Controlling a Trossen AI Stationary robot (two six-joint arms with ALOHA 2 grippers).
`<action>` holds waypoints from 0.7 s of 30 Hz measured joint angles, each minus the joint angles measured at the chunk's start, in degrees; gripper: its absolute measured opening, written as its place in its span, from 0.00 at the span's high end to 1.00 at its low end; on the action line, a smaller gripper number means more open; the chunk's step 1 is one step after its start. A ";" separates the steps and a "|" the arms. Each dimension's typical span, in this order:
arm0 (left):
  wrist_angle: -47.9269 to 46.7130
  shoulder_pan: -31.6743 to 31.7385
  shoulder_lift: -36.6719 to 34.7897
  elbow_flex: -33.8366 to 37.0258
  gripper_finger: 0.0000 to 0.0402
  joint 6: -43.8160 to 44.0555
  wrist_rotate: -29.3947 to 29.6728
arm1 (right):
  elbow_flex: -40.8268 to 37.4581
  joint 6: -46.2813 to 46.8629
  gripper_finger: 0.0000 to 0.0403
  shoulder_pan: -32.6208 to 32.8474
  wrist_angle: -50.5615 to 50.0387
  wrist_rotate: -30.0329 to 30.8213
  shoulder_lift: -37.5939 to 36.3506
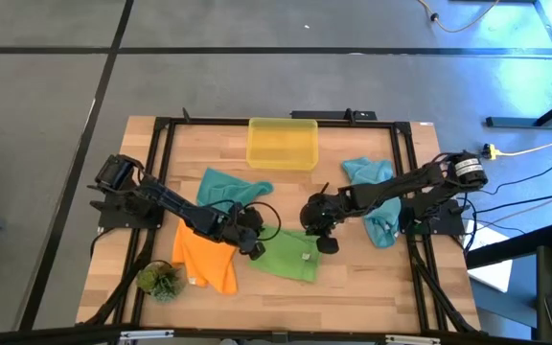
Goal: Fold microfiber towels
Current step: Fold the green microfiber cloth
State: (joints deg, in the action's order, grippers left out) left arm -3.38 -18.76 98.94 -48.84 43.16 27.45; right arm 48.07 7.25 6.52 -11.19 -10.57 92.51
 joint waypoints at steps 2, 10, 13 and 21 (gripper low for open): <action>-0.02 0.00 0.00 0.00 1.00 -0.02 -0.42 | 0.00 0.88 0.88 -0.02 -1.81 -0.72 -1.06; -0.06 0.00 0.02 0.00 1.00 -0.23 -1.05 | 0.02 7.88 0.75 1.10 -2.24 -5.70 -0.30; -0.04 0.00 0.02 0.00 1.00 -0.24 -1.03 | 0.02 9.86 0.71 1.32 -2.22 -7.09 1.86; -0.04 0.00 0.02 0.00 1.00 -0.26 -1.07 | 0.00 15.04 0.67 0.84 -2.07 -12.68 5.52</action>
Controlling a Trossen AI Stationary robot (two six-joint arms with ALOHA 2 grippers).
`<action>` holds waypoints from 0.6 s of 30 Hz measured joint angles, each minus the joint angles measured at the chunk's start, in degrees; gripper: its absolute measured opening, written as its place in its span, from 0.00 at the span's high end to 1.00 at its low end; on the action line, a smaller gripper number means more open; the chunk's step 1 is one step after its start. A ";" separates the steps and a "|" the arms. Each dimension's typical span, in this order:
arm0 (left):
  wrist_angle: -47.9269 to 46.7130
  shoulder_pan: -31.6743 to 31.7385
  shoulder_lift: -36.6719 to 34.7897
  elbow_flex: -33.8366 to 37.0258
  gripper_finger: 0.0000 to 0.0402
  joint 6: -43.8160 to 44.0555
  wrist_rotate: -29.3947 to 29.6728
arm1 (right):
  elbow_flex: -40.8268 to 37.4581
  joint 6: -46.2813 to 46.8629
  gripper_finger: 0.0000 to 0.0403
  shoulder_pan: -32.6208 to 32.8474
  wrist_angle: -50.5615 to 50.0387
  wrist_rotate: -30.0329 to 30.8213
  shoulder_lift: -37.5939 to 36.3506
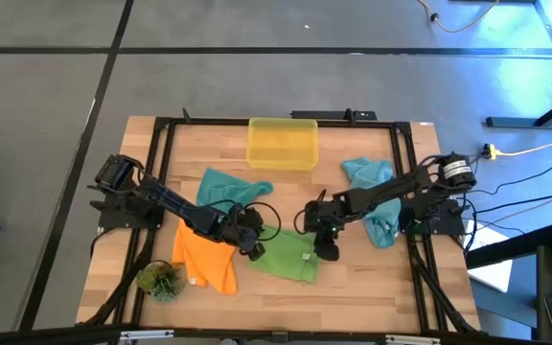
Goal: Fold microfiber towels
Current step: Fold the green microfiber cloth
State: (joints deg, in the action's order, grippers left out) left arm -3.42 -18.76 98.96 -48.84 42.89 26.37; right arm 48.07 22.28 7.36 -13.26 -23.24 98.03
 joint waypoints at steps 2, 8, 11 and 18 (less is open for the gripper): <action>-0.02 0.00 0.00 0.00 1.00 0.00 -0.02 | 0.00 -0.04 0.67 -0.07 0.01 0.04 0.03; -0.02 0.00 0.00 0.00 1.00 -0.02 -0.11 | 0.00 0.15 0.67 0.00 -0.74 -2.22 0.01; -0.02 0.00 0.00 0.00 1.00 -0.02 -0.13 | 0.00 0.15 0.67 -0.83 -2.41 -1.44 0.01; -0.02 0.00 0.00 0.00 1.00 -0.02 -0.15 | 0.00 -0.36 0.67 -3.73 -2.05 -1.42 0.01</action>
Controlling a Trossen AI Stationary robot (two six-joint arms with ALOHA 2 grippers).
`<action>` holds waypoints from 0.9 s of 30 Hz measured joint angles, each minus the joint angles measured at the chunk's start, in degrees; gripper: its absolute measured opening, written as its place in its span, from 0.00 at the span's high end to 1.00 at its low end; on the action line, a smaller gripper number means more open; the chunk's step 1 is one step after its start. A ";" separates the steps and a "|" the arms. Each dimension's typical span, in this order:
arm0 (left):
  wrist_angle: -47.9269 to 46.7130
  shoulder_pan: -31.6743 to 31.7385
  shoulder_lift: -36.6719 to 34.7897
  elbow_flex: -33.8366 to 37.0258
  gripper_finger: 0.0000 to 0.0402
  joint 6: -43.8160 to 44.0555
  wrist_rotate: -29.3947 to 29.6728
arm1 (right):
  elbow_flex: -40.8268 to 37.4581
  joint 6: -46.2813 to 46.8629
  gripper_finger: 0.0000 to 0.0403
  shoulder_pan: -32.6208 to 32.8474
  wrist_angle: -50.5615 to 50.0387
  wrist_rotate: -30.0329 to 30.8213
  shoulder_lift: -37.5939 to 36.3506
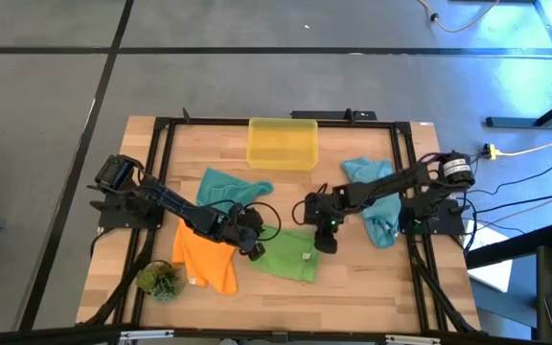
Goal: Fold microfiber towels
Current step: Fold the green microfiber cloth
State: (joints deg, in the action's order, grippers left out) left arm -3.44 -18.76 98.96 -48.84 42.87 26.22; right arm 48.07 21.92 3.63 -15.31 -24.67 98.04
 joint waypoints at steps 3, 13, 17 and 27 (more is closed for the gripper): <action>0.00 0.00 0.00 0.00 1.00 0.00 0.00 | 0.00 -0.73 0.67 -0.95 0.00 -0.01 0.00; -0.02 0.00 0.02 0.00 1.00 -0.04 0.02 | 0.00 -0.09 0.67 -0.08 0.00 -2.86 -0.04; -0.01 0.00 0.02 0.00 1.00 -0.04 0.02 | 0.00 0.15 0.67 1.28 0.02 -3.54 -0.04; 0.00 -0.01 0.02 0.00 1.00 -0.03 0.01 | 0.00 0.51 0.67 1.62 -1.83 2.35 -0.07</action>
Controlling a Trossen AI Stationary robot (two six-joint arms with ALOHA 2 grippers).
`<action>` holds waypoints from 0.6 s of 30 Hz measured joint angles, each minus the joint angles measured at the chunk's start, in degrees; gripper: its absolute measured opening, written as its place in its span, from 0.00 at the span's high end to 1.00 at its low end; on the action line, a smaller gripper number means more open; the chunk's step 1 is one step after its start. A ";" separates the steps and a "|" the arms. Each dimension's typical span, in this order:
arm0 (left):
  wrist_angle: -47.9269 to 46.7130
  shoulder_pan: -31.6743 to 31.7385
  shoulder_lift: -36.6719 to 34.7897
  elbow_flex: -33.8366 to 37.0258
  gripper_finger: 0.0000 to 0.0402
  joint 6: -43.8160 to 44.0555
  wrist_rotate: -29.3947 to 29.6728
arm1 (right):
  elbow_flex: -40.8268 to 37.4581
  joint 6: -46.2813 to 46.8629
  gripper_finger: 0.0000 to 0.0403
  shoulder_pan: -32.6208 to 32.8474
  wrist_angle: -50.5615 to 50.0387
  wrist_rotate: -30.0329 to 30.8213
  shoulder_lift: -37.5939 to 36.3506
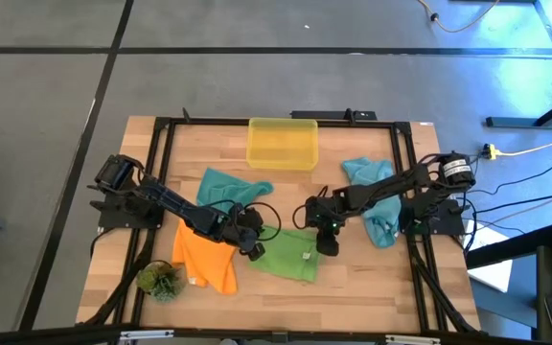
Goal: Fold microfiber towels
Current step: Fold the green microfiber cloth
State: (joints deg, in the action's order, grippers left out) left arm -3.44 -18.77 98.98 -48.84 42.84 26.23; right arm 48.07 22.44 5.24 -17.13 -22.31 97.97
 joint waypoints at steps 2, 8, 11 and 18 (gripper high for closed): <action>-0.01 -0.02 0.00 0.00 1.00 -0.01 0.01 | 0.00 -0.02 0.67 -0.28 0.03 0.06 0.00; -0.02 -0.02 0.00 0.00 1.00 -0.01 0.01 | 0.00 -0.17 0.67 -0.29 0.03 -0.48 0.00; 0.00 -0.02 0.00 0.00 1.00 -0.01 0.01 | 0.00 -0.68 0.67 0.17 0.05 -1.72 0.00; 0.00 -0.02 0.00 0.00 1.00 0.01 0.01 | 0.00 -3.30 0.72 1.78 0.44 -1.74 0.00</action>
State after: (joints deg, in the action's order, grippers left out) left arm -3.44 -18.79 98.98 -48.84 42.85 26.24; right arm 48.07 19.14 7.03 -16.69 -24.05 97.97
